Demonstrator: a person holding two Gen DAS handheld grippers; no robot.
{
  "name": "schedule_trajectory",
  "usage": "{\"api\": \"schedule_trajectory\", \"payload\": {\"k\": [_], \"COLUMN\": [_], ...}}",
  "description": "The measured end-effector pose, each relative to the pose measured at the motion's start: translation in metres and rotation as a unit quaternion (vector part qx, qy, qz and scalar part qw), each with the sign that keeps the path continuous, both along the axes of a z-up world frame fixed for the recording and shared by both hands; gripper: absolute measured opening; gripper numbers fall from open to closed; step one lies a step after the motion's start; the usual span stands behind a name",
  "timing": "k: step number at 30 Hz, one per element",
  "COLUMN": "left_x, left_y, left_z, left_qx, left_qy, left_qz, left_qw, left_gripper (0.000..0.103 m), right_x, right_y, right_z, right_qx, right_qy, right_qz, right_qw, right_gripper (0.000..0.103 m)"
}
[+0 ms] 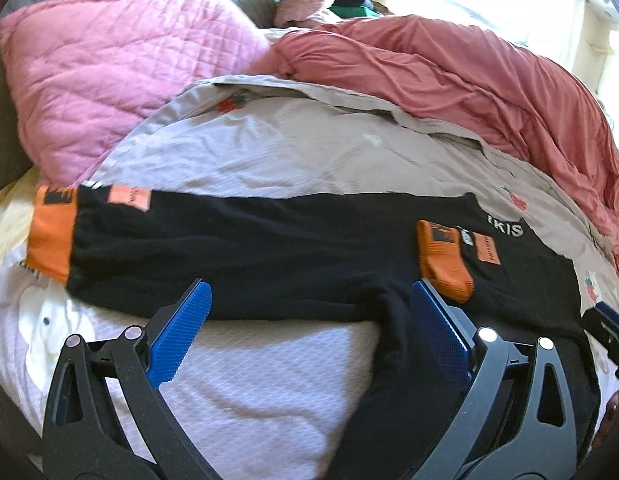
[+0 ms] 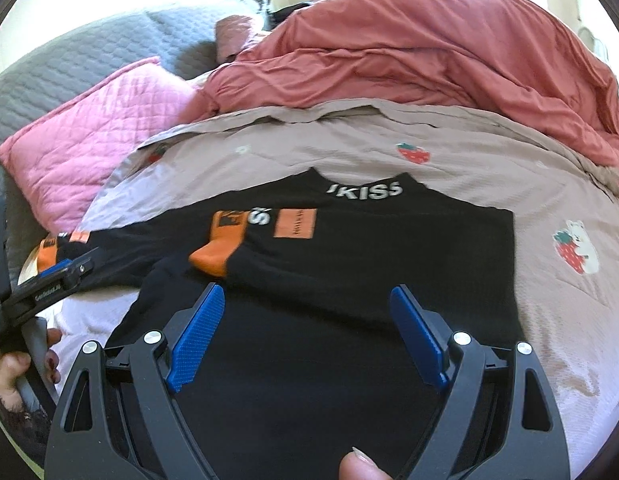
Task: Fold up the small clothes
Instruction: 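Withdraw the right tool and move the left tool toward the other sleeve, then grasp the orange cuff of the other sleeve with the left tool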
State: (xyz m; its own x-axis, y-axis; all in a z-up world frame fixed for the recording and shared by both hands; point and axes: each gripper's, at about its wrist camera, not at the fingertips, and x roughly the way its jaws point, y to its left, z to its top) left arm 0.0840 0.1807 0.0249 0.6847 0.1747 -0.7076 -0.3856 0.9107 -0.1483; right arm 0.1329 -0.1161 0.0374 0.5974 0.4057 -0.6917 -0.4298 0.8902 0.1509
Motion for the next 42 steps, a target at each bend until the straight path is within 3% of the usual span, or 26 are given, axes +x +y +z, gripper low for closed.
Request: {"api": "schedule_trajectory", "payload": {"k": [7,20,33,42], "left_x": [-0.02,-0.052,-0.08,-0.089], "left_y": [0.034,0.086,0.131,0.153], "left_z": [-0.004,-0.007,-0.018,-0.02], "left_qx": [-0.03,-0.045,-0.092,-0.096], "left_qy": [-0.006,-0.015,-0.029,-0.049], "left_qz": [0.049,0.141,0.22,0.269], "left_qw": [0.9984,0.9888,0.9706,0.9571], "left_gripper": [0.093,0.093,0.093,0.093], "right_x": [-0.014,-0.034,-0.051,-0.056], "right_y": [0.035,0.102,0.152,0.169], "right_z": [0.0,0.002,-0.013,-0.024], "right_qx": [-0.009,-0.024,-0.031,-0.024], "right_qy": [-0.001,-0.008,0.002,0.011], "right_qz": [0.041,0.114,0.163,0.176], "right_qw": [0.999,0.993,0.986,0.984], "right_gripper": [0.084,0.084,0.084,0.084]}}
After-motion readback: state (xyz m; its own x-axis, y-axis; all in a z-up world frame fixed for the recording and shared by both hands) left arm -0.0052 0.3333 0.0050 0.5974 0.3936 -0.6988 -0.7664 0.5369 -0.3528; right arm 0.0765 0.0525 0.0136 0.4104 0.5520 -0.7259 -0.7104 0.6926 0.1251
